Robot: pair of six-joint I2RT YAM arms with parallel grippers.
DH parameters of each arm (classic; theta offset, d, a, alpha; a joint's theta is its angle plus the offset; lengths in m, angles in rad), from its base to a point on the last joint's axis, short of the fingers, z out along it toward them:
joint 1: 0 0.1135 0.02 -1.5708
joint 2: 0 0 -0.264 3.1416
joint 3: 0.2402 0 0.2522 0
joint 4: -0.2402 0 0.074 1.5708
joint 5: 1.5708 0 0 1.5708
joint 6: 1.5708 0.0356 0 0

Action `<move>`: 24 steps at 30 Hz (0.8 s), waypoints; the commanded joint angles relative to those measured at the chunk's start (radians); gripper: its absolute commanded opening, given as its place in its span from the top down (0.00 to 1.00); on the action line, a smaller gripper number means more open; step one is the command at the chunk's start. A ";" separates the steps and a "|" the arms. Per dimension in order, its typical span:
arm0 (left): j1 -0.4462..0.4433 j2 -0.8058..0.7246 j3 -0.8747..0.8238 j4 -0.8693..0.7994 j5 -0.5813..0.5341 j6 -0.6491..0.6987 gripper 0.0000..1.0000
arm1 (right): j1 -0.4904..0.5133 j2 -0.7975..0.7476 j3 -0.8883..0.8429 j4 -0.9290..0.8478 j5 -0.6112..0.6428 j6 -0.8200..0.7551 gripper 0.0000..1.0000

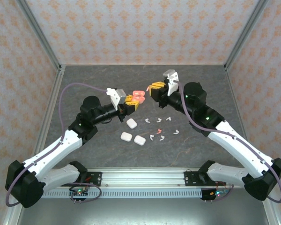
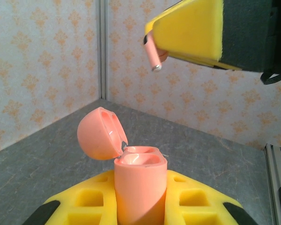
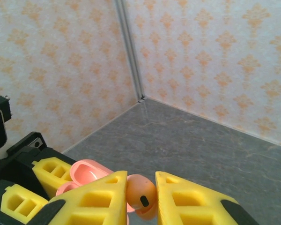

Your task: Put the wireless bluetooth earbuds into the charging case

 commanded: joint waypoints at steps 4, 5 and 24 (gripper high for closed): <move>-0.006 0.005 0.044 0.059 0.034 -0.013 1.00 | 0.042 0.059 0.059 0.060 -0.085 -0.049 0.81; -0.006 0.005 0.043 0.060 0.036 -0.013 1.00 | 0.046 0.065 0.058 0.060 -0.086 -0.049 0.81; -0.006 0.003 0.044 0.050 0.029 -0.013 1.00 | 0.051 0.082 0.032 0.012 -0.137 -0.037 0.81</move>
